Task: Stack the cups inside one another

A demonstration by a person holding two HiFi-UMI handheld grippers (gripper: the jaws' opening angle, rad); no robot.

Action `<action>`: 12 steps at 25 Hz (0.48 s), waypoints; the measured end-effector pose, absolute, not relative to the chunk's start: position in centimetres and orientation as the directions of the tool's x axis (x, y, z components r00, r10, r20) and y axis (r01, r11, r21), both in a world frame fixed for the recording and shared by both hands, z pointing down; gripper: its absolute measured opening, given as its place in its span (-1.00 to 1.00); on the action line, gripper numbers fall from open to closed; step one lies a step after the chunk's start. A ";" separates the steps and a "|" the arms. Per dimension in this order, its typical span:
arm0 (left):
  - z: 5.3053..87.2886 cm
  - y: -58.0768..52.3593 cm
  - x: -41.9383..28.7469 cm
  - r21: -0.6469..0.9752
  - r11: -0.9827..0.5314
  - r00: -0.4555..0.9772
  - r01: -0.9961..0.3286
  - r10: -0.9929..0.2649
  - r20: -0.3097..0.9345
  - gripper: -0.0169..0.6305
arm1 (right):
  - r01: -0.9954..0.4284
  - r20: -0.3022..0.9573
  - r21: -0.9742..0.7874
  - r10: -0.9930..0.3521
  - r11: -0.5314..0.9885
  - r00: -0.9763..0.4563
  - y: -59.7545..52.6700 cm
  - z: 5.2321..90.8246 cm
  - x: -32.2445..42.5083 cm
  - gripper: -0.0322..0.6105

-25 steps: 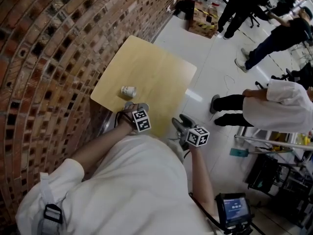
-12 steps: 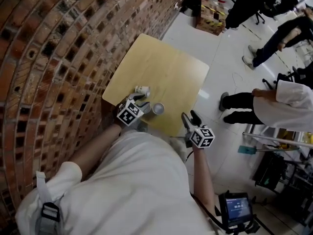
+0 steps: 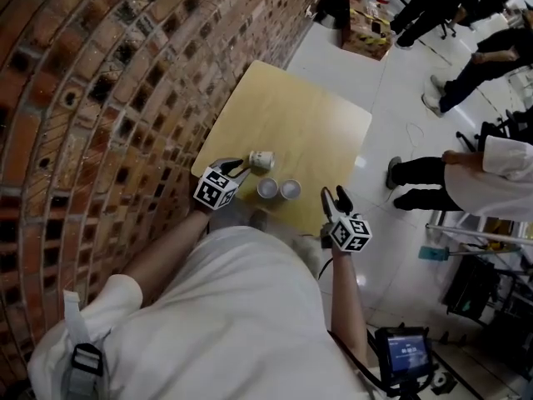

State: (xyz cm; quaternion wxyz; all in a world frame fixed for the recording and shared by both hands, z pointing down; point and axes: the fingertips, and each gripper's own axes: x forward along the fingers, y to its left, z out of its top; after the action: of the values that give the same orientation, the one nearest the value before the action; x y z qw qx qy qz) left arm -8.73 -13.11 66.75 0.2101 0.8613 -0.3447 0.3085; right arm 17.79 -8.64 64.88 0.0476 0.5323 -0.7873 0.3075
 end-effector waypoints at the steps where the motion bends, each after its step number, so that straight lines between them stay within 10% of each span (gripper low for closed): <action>1: 66.9 -13.2 -9.1 0.154 -0.664 0.567 -0.731 -0.466 0.679 -0.53 | -0.868 0.405 -0.434 -0.808 0.242 -0.428 -8.5 65.0 17.6 -0.19; 12: 67.3 -13.4 -9.9 0.144 -0.659 0.553 -0.738 -0.469 0.688 -0.74 | -0.871 0.431 -0.442 -0.800 0.216 -0.417 -7.5 66.5 17.2 -0.22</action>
State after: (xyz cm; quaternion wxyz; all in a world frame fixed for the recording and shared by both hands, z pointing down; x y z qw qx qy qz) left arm -9.90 -13.40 67.26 0.2140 0.8549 -0.3532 0.3140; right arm 17.17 -7.49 66.45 0.0547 0.5371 -0.7778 0.3217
